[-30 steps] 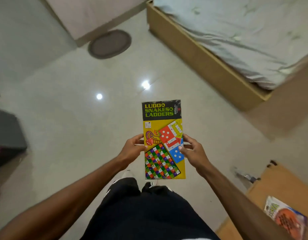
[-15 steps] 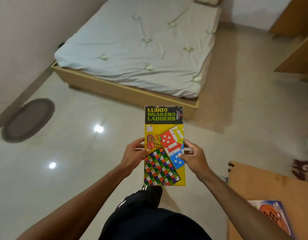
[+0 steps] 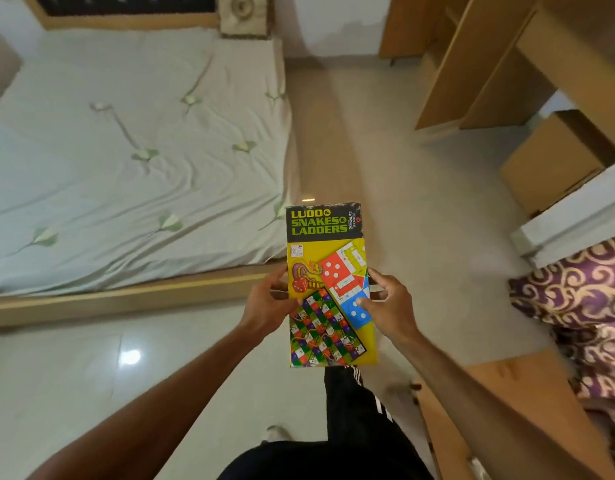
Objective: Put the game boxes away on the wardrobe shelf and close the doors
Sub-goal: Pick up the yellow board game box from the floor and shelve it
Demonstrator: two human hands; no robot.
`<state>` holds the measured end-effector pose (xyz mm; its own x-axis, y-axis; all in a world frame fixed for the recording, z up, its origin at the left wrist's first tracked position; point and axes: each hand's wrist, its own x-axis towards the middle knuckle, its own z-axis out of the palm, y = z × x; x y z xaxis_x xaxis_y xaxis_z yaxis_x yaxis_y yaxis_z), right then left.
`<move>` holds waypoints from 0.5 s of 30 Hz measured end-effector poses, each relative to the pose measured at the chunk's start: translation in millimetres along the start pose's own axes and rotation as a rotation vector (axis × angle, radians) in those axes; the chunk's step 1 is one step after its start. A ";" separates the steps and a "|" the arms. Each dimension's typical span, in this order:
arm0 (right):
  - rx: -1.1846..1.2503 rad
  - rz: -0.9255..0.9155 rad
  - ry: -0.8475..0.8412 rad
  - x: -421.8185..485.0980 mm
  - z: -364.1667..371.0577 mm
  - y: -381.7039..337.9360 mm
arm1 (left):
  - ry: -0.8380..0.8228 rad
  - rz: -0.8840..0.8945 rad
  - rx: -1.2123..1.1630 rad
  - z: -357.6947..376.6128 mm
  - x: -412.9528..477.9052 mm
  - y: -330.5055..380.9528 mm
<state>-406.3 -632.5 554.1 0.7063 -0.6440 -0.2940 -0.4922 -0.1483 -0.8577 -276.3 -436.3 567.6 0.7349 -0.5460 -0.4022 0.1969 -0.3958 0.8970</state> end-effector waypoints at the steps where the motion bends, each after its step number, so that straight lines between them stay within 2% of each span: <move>1: -0.001 0.000 0.008 29.5 -10.3 -2.7 | -0.008 0.019 0.012 8.3 30.3 13.3; 7: -0.030 -0.015 -0.016 178.5 -66.9 -32.9 | 0.022 0.019 0.067 47.2 166.0 90.2; 15: -0.145 -0.141 -0.050 384.1 -120.1 -86.5 | 0.039 0.063 0.082 75.2 353.5 189.4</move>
<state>-153.5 -957.2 566.0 0.7961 -0.5715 -0.1990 -0.4520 -0.3429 -0.8235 -28.0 -759.8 581.5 0.7694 -0.5429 -0.3366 0.0968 -0.4218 0.9015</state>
